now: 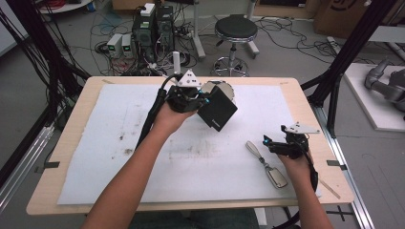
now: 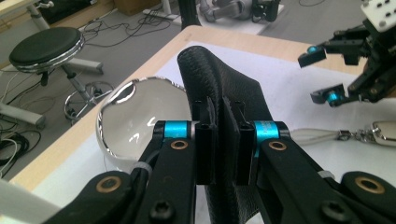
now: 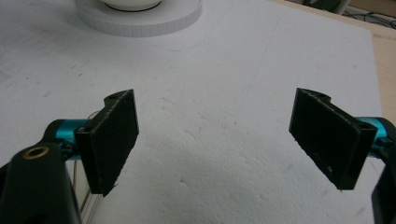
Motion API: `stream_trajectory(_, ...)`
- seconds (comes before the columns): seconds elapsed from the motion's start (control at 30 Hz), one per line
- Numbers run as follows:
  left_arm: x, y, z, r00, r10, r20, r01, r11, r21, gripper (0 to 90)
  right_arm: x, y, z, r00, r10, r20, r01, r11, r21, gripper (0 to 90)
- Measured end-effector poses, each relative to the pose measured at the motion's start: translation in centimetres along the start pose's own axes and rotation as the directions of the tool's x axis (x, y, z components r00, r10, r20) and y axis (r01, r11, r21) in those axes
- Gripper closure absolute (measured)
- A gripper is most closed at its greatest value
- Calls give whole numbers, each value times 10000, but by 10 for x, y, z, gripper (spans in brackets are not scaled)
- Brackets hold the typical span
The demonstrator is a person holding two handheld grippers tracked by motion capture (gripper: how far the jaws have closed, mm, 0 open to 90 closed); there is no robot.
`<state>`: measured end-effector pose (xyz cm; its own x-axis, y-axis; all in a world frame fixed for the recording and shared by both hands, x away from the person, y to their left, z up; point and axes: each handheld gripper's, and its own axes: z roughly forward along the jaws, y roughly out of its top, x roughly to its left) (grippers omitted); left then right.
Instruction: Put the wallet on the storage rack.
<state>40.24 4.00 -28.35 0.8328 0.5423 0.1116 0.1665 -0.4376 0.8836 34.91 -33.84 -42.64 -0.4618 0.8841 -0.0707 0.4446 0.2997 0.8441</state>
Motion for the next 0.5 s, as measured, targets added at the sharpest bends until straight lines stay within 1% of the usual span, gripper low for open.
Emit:
stream_trajectory(0.1, 10, 6, 5, 9999, -68, -90, 68, 10000, 44, 833, 0, 0, 1, 10000, -27, -4, 27, 10000, -12, 158)
stream_trajectory(0.13, 16, 9, 8, 9997, -143, -216, 144, 9999, 18, 833, 1, 0, 1, 10000, -25, -17, 25, 10000, 3, 159)
stream_trajectory(0.17, 16, 9, 8, 9997, -143, -216, 144, 9999, 18, 832, 1, 0, 1, 10000, -46, -15, 46, 10000, 11, 159)
stream_trajectory(0.2, 20, 10, 10, 9993, -208, -319, 210, 9998, 59, 832, 1, 0, 1, 10000, -46, -15, 46, 10000, 11, 159)
stream_trajectory(0.23, 24, 12, 11, 9991, -205, -385, 209, 9997, 112, 832, 1, 0, 1, 10000, -48, -22, 48, 10000, 20, 159)
stream_trajectory(0.27, 30, 16, 14, 9984, -158, -549, 165, 9998, 126, 833, 0, 0, 3, 10000, -45, -16, 45, 10000, 34, 159)
stream_trajectory(0.3, 30, 16, 14, 9984, -158, -549, 165, 9998, 126, 832, 0, 0, 3, 10000, -45, -16, 45, 10000, 34, 159)
stream_trajectory(0.37, 36, 20, 17, 9981, -260, -559, 262, 9997, 23, 832, -1, 0, 4, 10000, -56, -9, 56, 10000, 59, 159)
stream_trajectory(0.4, 41, 24, 22, 9981, -226, -570, 227, 9997, 5, 832, 0, 0, 4, 10000, -21, -9, 21, 10000, 89, 159)
stream_trajectory(0.43, 41, 24, 22, 9981, -226, -570, 227, 9997, 5, 832, 0, 0, 4, 10000, -22, -20, 23, 9999, 104, 159)
stream_trajectory(0.5, 45, 28, 27, 9979, -197, -620, 197, 9998, -7, 832, 0, 0, 4, 10000, -38, -13, 38, 10000, 82, 159)
